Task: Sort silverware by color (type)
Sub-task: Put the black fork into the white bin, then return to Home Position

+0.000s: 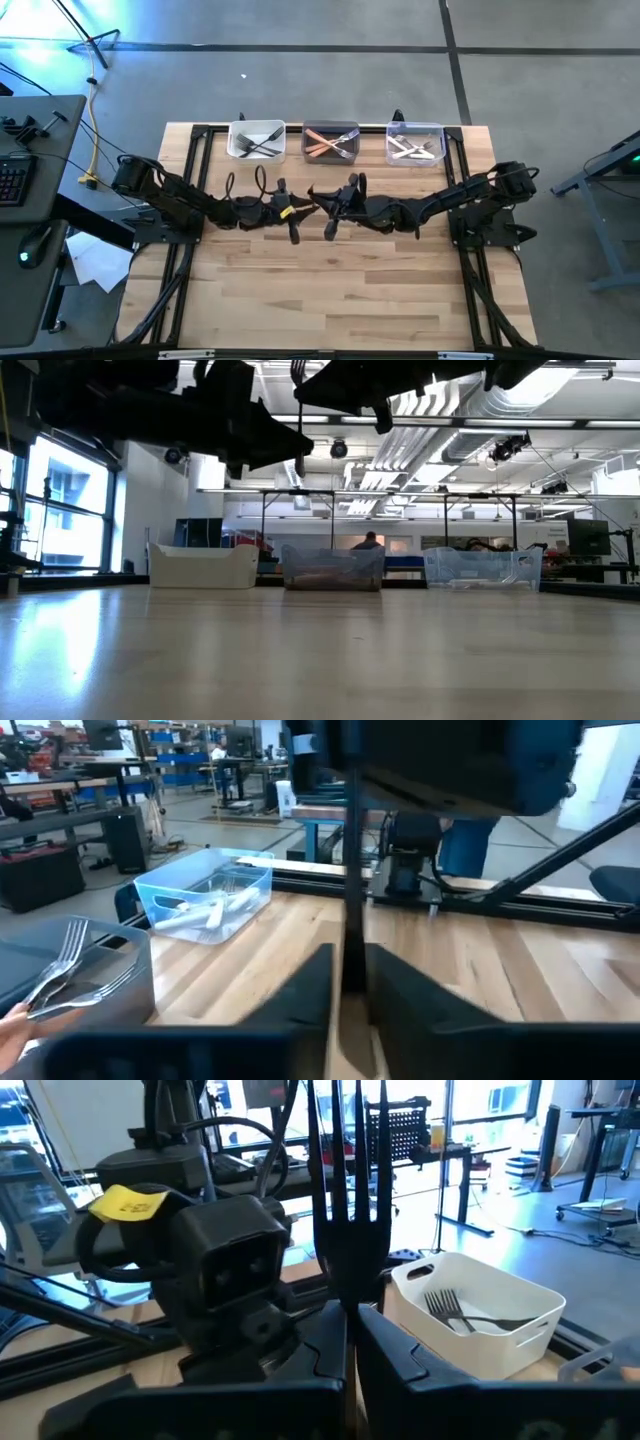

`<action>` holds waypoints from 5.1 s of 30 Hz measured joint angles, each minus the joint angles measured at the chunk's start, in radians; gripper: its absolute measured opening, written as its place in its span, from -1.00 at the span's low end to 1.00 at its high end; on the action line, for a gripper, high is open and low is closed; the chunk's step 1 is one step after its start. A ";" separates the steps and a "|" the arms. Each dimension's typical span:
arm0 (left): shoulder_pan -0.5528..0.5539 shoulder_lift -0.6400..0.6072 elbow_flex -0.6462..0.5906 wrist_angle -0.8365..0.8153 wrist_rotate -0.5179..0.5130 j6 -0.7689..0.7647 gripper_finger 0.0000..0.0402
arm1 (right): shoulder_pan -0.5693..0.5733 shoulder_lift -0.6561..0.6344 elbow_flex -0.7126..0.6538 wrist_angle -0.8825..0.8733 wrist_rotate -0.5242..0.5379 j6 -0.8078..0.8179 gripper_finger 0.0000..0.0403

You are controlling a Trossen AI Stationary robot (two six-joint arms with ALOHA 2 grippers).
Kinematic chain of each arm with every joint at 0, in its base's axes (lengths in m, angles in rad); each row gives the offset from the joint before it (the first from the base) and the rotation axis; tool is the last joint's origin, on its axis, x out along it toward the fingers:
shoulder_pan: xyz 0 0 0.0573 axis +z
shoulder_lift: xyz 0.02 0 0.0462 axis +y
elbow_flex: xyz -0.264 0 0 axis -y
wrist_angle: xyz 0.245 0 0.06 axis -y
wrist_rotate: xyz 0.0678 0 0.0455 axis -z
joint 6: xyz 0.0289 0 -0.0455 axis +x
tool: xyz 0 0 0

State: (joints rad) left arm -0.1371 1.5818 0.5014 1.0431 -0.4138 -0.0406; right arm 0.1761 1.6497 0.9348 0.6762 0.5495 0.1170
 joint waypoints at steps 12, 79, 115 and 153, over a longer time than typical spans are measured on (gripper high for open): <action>0.016 0.000 0.001 -0.024 -0.060 0.009 -0.98 | -0.012 0.001 0.000 -0.007 0.010 -0.057 -0.80; 1.007 0.038 0.461 -1.699 0.269 0.304 -1.00 | -0.565 -0.230 -0.766 0.517 -0.588 -0.318 -0.97; 0.686 -0.554 0.169 -1.335 0.364 0.066 -0.71 | -0.560 -0.526 -0.925 0.448 -0.588 -0.249 -1.00; 0.258 -0.878 -0.489 -0.342 0.225 0.073 -1.00 | -0.550 -1.101 -0.918 -0.255 -0.576 -0.249 -1.00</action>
State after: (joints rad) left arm 0.1211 0.7041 0.0120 0.7007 -0.1891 0.0327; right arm -0.3737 0.5484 0.0166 0.4213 -0.0269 -0.1323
